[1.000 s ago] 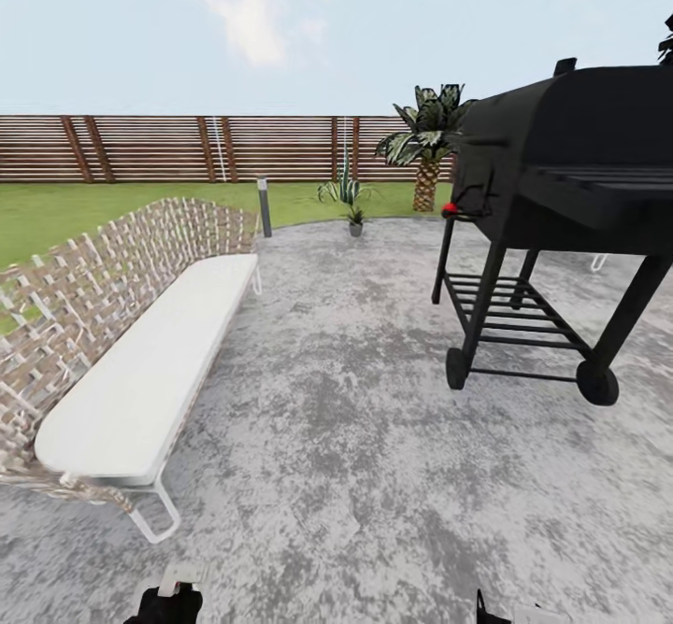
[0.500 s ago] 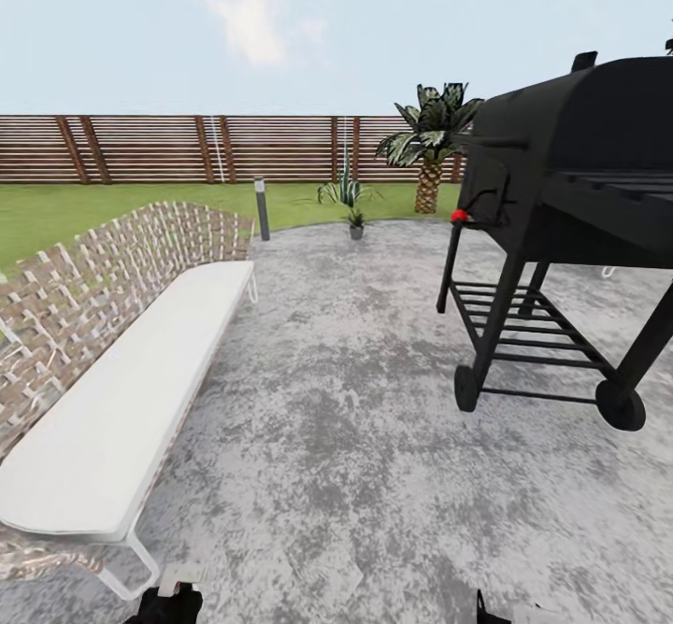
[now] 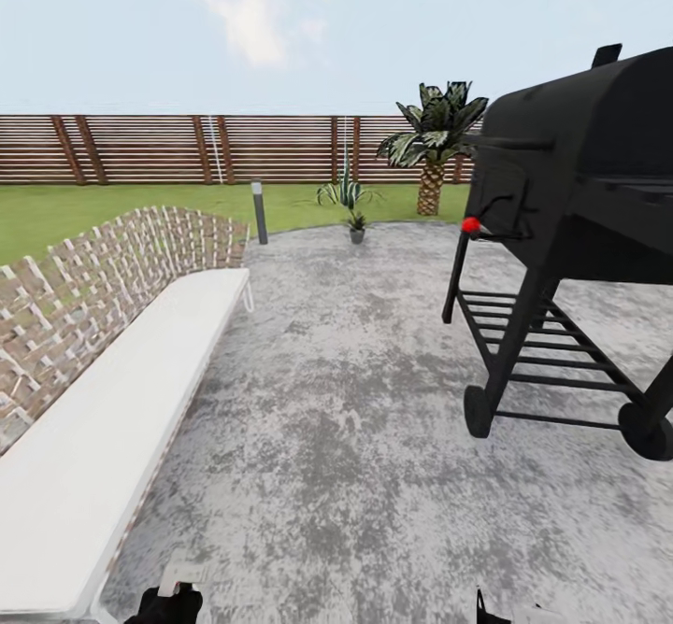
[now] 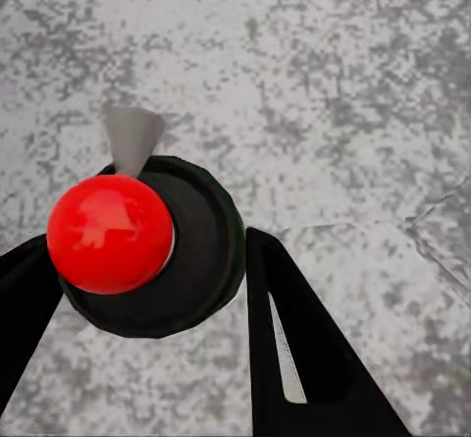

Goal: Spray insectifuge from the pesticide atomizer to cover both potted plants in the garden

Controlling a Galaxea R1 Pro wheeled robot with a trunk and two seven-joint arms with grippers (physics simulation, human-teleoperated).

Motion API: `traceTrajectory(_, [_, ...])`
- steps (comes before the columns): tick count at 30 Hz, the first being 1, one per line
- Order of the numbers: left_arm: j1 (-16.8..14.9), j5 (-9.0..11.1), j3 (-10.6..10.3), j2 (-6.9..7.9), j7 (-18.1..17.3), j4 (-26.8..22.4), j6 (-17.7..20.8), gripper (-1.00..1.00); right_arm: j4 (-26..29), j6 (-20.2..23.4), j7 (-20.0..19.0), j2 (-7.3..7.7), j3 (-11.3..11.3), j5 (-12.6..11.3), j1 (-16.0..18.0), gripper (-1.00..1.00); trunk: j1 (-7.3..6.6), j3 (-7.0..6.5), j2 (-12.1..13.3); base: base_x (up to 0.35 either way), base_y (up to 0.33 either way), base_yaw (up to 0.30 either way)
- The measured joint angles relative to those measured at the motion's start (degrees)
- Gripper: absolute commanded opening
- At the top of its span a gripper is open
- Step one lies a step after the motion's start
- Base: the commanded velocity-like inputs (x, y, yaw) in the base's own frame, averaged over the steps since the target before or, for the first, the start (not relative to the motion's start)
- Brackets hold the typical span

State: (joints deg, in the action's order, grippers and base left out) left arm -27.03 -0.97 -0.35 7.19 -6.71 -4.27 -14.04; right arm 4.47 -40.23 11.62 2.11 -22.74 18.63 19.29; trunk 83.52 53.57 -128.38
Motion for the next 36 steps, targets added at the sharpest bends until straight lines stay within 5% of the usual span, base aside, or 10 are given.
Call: traceTrajectory(36, [0.0, 0.01, 0.0, 0.0, 0.0, 0.0, 0.0, -1.0, 0.0, 0.02, 0.0, 0.0, 0.0, 0.0, 0.0, 1.0, 0.0, 0.0, 0.0, 0.339, 0.0, 0.0])
